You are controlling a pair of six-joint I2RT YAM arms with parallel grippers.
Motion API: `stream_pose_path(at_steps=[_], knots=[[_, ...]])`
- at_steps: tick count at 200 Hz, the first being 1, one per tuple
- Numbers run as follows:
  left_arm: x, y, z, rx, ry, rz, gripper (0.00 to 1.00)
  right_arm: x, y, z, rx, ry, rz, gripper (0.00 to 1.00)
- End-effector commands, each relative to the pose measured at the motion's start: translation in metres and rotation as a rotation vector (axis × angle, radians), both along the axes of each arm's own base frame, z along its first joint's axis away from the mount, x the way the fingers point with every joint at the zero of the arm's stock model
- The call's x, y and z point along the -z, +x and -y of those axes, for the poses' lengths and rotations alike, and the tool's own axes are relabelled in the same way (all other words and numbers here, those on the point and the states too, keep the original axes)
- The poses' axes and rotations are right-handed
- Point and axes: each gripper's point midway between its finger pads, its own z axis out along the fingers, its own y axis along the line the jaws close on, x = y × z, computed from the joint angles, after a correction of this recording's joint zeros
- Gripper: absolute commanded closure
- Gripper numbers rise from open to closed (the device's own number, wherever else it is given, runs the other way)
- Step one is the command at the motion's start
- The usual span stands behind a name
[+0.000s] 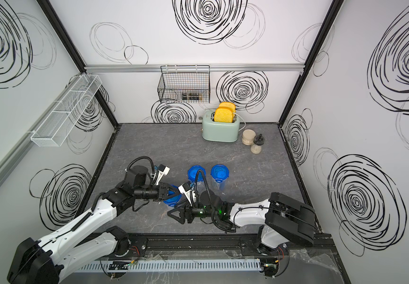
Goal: Take out toiletry kits
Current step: Unfasten the latch on the container.
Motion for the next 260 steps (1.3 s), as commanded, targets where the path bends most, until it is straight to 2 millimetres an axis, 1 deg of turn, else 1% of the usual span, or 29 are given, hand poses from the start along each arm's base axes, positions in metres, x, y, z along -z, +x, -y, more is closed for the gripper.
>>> stream_pose_path(at_steps=[1,37,67,146,151,178,260], knots=[[0.043,-0.01,-0.016,-0.044,0.113,-0.124,0.74,-0.015,0.012,-0.001,0.074,0.067,0.001,0.32],[0.045,-0.011,-0.016,-0.049,0.106,-0.128,0.74,-0.017,0.009,-0.004,0.065,0.089,-0.019,0.32],[0.048,-0.012,-0.017,-0.05,0.106,-0.132,0.74,-0.015,0.009,-0.005,0.061,0.084,-0.009,0.32],[0.055,-0.015,-0.017,-0.052,0.105,-0.145,0.74,-0.032,-0.002,-0.012,-0.025,0.139,0.084,0.33],[0.054,-0.014,-0.017,-0.052,0.105,-0.144,0.74,-0.041,-0.004,-0.013,-0.036,0.171,0.103,0.33],[0.056,-0.016,-0.017,-0.052,0.104,-0.148,0.74,-0.049,-0.01,-0.015,-0.083,0.2,0.141,0.33],[0.06,-0.019,-0.016,-0.052,0.106,-0.155,0.74,-0.061,-0.025,-0.013,-0.172,0.262,0.244,0.31]])
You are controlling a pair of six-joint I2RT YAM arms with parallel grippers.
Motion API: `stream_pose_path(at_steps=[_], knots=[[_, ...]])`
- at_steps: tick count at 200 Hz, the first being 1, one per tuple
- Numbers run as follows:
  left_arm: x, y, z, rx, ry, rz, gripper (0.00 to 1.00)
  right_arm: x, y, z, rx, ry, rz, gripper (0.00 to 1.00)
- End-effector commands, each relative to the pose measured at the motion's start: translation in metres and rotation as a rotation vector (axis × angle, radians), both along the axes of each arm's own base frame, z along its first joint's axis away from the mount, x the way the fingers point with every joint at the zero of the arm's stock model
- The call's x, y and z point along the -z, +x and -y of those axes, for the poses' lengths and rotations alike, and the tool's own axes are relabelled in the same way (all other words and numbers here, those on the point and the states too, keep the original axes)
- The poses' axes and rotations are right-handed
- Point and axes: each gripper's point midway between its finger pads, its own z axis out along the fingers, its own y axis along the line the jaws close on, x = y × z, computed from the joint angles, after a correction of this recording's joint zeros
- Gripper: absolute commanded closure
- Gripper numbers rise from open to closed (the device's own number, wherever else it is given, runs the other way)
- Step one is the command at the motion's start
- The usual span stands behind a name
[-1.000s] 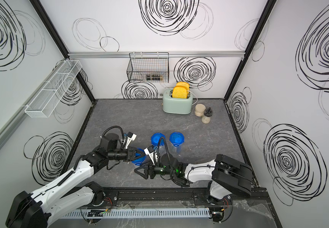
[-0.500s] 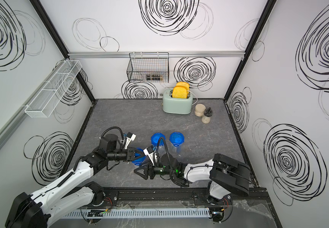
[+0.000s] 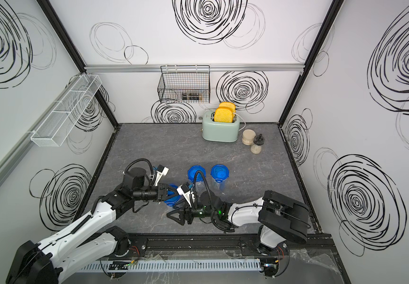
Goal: Take out toiletry kits
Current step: Unfasten the latch on the container.
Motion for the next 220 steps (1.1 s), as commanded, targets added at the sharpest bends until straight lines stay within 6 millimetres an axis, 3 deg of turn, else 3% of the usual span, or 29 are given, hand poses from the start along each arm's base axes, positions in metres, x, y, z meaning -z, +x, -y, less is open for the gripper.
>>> stream_pose_path(at_steps=[1,70,116,162,188,220], knots=[[0.058,-0.018,-0.016,-0.048,0.143,-0.177,0.74,-0.06,-0.015,-0.007,-0.094,0.219,0.13,0.31],[0.061,-0.019,-0.016,-0.055,0.145,-0.184,0.74,-0.061,-0.026,-0.007,-0.162,0.246,0.17,0.3],[0.053,-0.017,-0.015,-0.053,0.136,-0.165,0.74,-0.042,-0.026,-0.004,-0.167,0.16,0.178,0.29],[0.006,-0.004,-0.011,-0.048,0.11,-0.047,0.63,-0.029,-0.023,0.017,-0.149,0.069,0.228,0.27],[-0.032,0.003,-0.013,-0.049,0.105,0.045,0.5,-0.034,-0.011,0.033,-0.114,0.063,0.232,0.26],[-0.056,0.013,-0.04,-0.141,0.215,0.127,0.34,-0.044,0.008,0.051,-0.054,0.057,0.233,0.26]])
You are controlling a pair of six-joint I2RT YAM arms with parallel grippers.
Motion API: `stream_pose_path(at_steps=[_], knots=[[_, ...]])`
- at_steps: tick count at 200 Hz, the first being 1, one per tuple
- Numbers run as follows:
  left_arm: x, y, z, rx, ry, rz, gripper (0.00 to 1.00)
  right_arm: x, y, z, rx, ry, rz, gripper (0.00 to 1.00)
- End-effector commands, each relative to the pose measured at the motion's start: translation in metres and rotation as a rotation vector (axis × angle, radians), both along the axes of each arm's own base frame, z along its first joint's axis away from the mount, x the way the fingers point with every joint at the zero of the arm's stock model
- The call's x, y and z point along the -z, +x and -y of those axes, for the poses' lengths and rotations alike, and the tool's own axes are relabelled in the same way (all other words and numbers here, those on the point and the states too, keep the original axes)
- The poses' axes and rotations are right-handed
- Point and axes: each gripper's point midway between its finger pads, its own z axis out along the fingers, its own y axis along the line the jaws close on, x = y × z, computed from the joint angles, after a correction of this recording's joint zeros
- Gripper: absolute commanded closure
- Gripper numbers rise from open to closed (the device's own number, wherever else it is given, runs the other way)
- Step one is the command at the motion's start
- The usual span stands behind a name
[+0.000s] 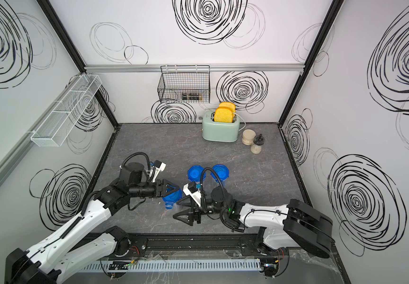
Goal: Take out toiletry kits
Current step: Unfasten the latch on the container, then open the lid of the container.
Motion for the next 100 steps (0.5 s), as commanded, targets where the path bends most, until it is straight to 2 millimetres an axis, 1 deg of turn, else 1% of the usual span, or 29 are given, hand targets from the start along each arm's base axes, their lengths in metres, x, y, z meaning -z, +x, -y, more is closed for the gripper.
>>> stream_pose_path(at_steps=[1,16,26,44,69,79,100], knots=[[-0.014,0.005,-0.027,-0.079,0.116,0.07,0.33,0.003,0.009,0.014,0.027,-0.031,0.004,0.26],[-0.014,0.01,-0.048,-0.154,0.167,0.074,0.27,0.001,0.017,0.021,0.063,-0.037,0.007,0.26],[-0.009,0.012,-0.058,-0.189,0.173,0.057,0.21,0.0,0.021,0.023,0.083,-0.044,0.008,0.26],[0.007,0.012,-0.068,-0.219,0.164,0.0,0.18,0.001,0.029,0.024,0.114,-0.067,0.001,0.27],[0.03,0.011,-0.073,-0.231,0.157,-0.058,0.17,0.002,0.033,0.022,0.122,-0.085,-0.011,0.28],[0.036,0.009,-0.071,-0.222,0.148,-0.075,0.17,0.003,0.033,0.021,0.123,-0.085,-0.016,0.28],[0.043,0.003,-0.065,-0.189,0.118,-0.103,0.21,0.005,0.033,0.022,0.127,-0.088,-0.024,0.28]])
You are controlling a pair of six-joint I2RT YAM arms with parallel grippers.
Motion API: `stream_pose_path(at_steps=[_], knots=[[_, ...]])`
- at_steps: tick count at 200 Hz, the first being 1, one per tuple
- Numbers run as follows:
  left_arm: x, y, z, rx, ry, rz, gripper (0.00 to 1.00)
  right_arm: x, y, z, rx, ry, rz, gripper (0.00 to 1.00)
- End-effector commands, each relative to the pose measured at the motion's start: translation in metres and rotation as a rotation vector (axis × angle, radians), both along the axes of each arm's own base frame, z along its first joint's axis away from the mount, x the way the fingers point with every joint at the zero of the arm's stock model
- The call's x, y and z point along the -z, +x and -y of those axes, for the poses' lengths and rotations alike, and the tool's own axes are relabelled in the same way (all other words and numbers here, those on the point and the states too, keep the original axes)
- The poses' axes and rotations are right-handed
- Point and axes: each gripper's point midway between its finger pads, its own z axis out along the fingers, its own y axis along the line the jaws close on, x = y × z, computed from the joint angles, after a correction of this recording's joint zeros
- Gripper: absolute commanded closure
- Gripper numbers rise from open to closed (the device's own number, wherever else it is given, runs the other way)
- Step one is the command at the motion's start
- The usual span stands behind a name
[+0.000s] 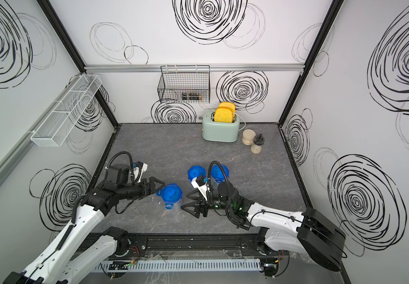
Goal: Take out toiletry kits
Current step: Open the lid of the container.
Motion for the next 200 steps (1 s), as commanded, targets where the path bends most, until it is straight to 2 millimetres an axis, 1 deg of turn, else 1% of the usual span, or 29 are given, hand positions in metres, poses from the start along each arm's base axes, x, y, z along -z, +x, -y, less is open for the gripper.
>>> stream_pose_path(at_steps=[1,34,88,129,150,162,176,200], knots=[[0.002,-0.006,0.007,0.044,-0.044,-0.007,0.21,-0.006,0.005,-0.002,0.013,0.003,0.006,0.28],[0.003,-0.014,0.014,0.089,-0.088,-0.012,0.35,-0.005,0.006,-0.003,0.013,0.001,0.004,0.28],[0.006,-0.017,0.013,0.096,-0.076,-0.018,0.58,-0.003,0.006,-0.004,0.013,-0.004,0.001,0.28],[0.004,-0.016,0.009,0.091,-0.036,-0.003,0.64,-0.002,0.005,-0.003,0.008,0.003,-0.008,0.28],[0.002,-0.017,0.009,0.098,-0.032,0.002,0.72,0.0,0.003,-0.002,0.007,0.007,-0.011,0.28],[0.0,-0.017,0.008,0.096,-0.029,0.004,0.74,0.002,0.003,-0.002,0.006,0.005,-0.015,0.28],[-0.002,-0.017,0.009,0.097,-0.03,0.01,0.81,0.003,0.003,-0.003,0.003,0.002,-0.018,0.28],[-0.006,-0.017,0.009,0.101,-0.032,0.015,0.86,0.003,0.001,-0.003,-0.004,0.003,-0.018,0.27]])
